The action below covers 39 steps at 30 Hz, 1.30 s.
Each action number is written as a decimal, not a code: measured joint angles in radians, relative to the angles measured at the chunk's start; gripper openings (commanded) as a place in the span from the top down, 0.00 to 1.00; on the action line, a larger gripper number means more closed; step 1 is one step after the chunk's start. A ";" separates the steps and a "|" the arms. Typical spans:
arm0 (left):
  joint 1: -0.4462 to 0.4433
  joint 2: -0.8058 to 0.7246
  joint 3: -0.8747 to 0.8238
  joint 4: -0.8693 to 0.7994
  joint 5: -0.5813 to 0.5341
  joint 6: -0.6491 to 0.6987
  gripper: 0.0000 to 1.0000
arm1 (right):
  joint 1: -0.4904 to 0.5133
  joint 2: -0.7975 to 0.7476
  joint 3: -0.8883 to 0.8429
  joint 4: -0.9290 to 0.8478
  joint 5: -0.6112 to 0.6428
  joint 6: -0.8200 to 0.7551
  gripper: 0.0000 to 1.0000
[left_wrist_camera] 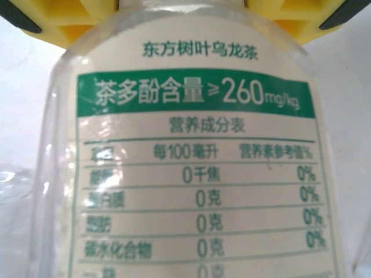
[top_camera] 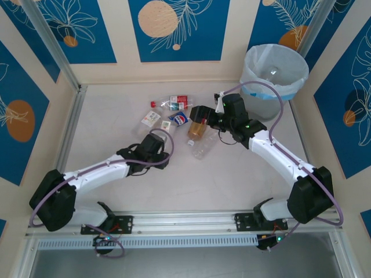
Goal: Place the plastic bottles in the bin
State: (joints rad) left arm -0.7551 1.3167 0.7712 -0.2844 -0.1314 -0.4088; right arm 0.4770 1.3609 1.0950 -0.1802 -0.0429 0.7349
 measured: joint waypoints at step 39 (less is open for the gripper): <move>-0.001 -0.072 0.004 0.188 0.203 0.120 0.78 | 0.080 0.132 0.032 0.122 -0.163 0.104 0.26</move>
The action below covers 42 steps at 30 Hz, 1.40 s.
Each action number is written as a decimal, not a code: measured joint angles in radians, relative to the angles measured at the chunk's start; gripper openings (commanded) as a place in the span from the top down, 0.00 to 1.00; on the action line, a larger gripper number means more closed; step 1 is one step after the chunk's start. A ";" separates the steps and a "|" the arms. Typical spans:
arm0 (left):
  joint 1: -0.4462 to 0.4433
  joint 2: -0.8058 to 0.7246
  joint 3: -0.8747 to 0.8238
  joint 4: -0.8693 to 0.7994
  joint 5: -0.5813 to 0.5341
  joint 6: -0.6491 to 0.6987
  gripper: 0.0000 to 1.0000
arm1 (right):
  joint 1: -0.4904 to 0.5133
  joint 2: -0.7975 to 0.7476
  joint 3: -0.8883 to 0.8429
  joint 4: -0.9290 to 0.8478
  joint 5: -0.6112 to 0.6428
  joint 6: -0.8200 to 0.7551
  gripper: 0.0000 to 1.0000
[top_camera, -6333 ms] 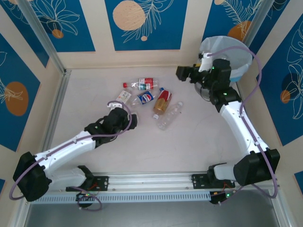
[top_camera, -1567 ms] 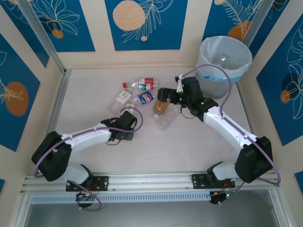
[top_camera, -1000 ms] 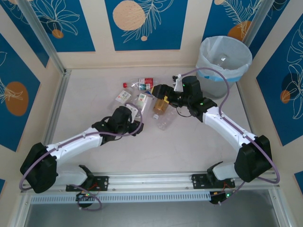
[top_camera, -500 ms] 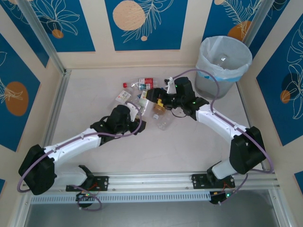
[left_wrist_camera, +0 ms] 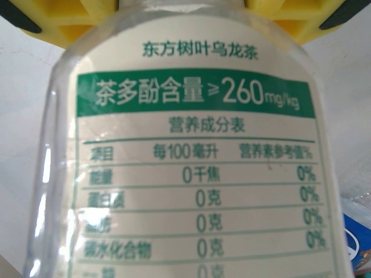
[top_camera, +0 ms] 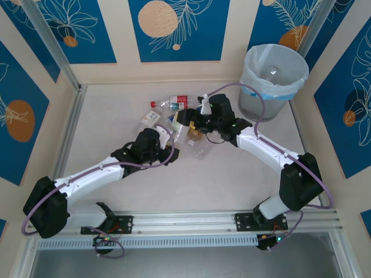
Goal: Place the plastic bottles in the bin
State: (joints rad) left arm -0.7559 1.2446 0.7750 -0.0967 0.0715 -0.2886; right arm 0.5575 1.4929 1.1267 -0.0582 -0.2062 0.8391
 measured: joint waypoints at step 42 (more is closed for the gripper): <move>-0.002 -0.169 -0.042 0.106 0.031 -0.054 0.01 | -0.045 -0.148 -0.074 0.035 0.118 -0.060 0.49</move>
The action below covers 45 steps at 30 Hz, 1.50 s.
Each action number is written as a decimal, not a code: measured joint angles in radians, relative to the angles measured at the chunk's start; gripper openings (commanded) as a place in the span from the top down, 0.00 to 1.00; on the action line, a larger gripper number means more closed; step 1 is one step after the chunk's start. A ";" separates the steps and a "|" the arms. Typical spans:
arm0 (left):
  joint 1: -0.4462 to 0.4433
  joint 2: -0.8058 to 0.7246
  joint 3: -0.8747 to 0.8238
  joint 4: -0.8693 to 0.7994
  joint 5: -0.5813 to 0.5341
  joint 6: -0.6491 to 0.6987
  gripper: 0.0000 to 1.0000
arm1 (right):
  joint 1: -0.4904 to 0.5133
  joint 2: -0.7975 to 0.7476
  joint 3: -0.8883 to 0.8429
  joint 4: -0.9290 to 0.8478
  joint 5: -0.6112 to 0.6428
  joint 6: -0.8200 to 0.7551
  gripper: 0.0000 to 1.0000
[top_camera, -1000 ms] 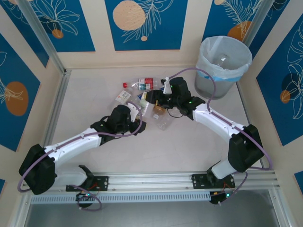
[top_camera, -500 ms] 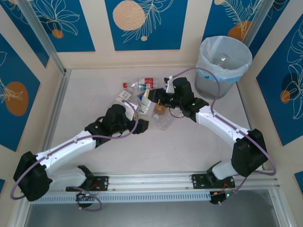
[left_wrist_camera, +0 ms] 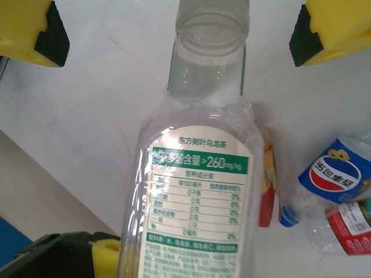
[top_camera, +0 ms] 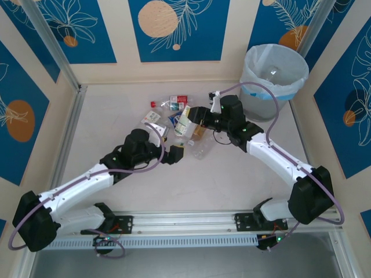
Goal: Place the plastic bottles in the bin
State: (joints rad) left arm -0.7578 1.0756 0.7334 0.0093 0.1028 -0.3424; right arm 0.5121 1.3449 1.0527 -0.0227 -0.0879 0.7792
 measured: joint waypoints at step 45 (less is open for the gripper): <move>0.000 -0.077 -0.122 0.230 -0.110 -0.109 0.01 | -0.656 -0.079 0.112 0.401 0.315 0.044 0.52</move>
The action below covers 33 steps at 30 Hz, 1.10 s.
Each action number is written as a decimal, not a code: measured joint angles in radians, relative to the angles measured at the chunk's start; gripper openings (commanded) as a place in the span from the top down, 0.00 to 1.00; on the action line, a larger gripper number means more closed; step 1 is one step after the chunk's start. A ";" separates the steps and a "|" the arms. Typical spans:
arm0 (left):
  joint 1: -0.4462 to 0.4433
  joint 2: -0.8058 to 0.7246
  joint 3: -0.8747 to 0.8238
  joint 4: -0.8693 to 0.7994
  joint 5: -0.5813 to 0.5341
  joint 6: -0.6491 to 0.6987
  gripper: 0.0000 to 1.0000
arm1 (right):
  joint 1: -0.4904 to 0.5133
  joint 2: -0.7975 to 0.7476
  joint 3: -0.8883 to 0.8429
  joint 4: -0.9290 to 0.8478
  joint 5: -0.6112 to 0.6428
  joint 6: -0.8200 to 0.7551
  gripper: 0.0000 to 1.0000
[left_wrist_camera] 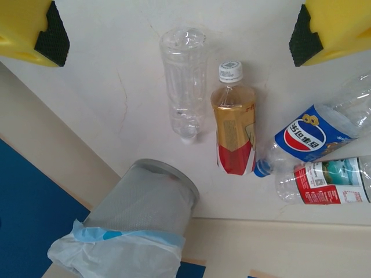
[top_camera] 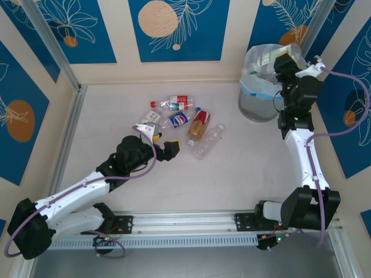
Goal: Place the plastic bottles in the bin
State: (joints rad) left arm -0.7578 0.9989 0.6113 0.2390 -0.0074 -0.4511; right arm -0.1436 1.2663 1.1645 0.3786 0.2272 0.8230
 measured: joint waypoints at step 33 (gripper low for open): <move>0.000 0.020 0.002 -0.023 0.000 -0.018 0.01 | -0.080 0.359 0.223 -0.033 0.117 -0.040 0.43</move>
State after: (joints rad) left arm -0.7578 1.0191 0.6132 0.2161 -0.0074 -0.4686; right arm -0.2241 1.6253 1.3876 0.3454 0.3439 0.7834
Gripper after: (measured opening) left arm 0.989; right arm 0.559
